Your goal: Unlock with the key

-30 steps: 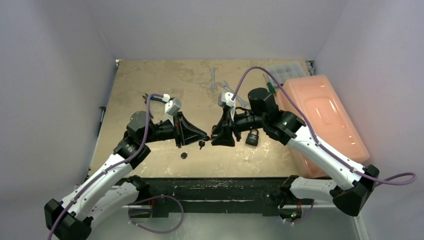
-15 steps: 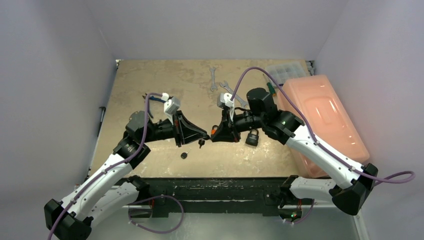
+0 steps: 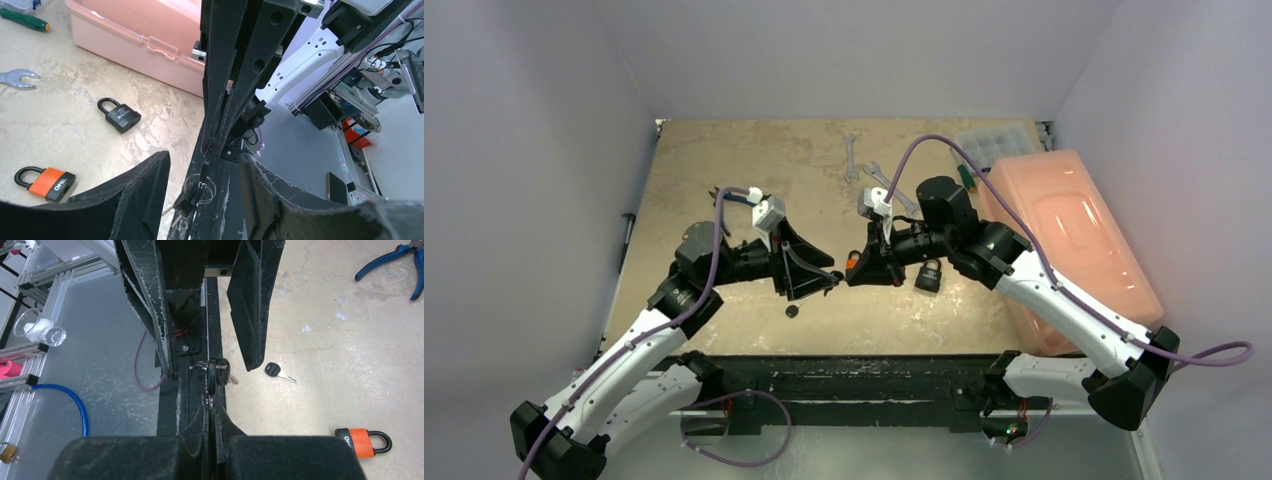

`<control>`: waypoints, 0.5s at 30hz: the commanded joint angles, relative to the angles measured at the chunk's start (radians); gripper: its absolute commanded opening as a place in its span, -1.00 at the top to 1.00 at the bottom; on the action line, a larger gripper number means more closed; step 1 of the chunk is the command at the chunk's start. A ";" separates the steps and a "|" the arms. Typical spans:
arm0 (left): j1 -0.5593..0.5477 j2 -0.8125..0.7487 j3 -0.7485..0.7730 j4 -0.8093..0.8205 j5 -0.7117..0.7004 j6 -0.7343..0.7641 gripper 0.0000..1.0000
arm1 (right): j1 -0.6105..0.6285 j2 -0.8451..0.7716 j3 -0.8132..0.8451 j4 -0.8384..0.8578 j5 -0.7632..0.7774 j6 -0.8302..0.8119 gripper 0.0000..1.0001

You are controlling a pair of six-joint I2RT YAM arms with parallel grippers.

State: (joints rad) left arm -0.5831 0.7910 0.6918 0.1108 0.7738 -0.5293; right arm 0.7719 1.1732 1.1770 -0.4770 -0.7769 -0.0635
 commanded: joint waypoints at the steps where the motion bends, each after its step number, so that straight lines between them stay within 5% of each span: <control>1: -0.002 -0.016 0.055 -0.038 -0.019 0.046 -0.13 | -0.002 0.001 0.017 -0.010 0.007 -0.002 1.00; 15: -0.001 0.005 0.046 -0.109 -0.006 0.092 0.08 | -0.002 0.027 0.015 0.008 0.017 0.012 1.00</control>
State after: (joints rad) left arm -0.5835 0.7906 0.7162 -0.0078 0.7544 -0.4667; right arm 0.7719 1.2037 1.1770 -0.4961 -0.7677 -0.0608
